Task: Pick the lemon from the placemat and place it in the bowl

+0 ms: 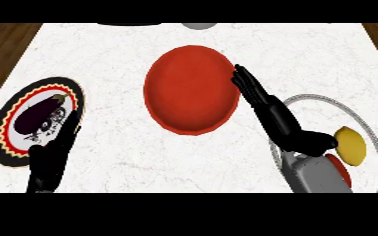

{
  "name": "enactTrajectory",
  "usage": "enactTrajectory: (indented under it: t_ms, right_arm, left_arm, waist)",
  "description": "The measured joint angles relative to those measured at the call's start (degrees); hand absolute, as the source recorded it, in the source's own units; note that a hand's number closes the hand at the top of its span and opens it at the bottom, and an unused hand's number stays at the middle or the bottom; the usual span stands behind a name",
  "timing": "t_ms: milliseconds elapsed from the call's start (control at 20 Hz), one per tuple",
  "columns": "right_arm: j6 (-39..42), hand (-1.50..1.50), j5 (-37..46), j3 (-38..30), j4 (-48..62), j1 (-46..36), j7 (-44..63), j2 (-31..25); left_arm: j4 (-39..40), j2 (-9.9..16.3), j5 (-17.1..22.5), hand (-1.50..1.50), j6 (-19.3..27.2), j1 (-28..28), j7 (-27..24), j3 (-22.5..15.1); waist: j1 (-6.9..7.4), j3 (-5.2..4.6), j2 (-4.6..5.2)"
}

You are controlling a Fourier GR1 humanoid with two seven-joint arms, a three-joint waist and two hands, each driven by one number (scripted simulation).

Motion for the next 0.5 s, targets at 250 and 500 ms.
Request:
enactTrajectory:
  t_ms: [250, 500]
  right_arm:
    - [4.7, -1.5, -5.6, -3.2, -6.5, 0.8, -3.1, -1.0]
    - [-4.1, -1.5, 0.6, -12.7, -9.1, 4.3, -8.8, -4.8]
  left_arm:
    - [-4.1, 1.7, 1.3, 0.0, 0.5, -4.2, -2.3, 5.4]
    - [-6.5, 2.2, 3.6, 0.0, 0.9, -7.7, -4.7, 10.2]
  waist:
    - [-2.01, -1.14, -0.68]
    - [-5.53, -1.58, -1.53]
